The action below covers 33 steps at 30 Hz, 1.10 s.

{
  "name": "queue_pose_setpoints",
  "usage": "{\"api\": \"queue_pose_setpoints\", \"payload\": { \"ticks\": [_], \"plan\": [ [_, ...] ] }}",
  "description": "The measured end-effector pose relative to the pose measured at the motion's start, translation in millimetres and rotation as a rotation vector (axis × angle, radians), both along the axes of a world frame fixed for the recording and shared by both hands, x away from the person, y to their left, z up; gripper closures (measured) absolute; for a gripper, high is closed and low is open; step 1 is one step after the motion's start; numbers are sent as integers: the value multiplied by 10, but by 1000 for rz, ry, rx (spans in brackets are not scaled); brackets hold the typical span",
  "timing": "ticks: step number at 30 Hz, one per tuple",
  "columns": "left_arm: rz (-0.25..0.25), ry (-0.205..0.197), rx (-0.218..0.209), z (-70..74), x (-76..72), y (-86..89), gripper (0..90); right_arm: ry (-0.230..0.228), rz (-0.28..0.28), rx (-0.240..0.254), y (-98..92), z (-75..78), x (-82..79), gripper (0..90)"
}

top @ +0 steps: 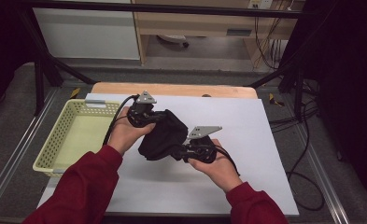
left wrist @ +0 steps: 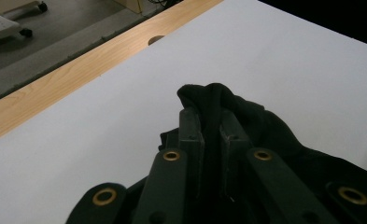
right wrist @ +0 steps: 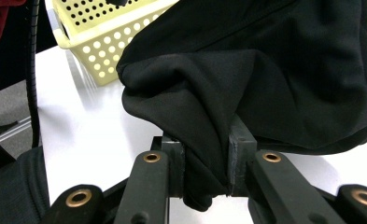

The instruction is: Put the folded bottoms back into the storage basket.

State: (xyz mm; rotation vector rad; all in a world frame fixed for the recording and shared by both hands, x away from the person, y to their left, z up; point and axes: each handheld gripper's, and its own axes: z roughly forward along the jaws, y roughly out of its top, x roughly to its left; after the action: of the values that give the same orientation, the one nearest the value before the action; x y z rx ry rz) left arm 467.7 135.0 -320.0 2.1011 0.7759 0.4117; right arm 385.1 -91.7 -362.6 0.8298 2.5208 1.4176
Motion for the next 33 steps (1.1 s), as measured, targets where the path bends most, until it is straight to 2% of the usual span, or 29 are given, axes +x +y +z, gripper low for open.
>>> {"api": "queue_pose_setpoints", "payload": {
  "ticks": [7,14,17,33],
  "plan": [
    [20,-3,-13,49,-2,107,829,-12,24,-1,112,69,38,743],
    [41,-10,-7,91,1,219,829,-15,42,0,224,108,88,743],
    [46,-16,2,115,2,277,829,-18,46,15,266,124,107,743],
    [97,-41,-37,217,-27,634,828,-37,85,5,565,259,201,743]
  ]
}}
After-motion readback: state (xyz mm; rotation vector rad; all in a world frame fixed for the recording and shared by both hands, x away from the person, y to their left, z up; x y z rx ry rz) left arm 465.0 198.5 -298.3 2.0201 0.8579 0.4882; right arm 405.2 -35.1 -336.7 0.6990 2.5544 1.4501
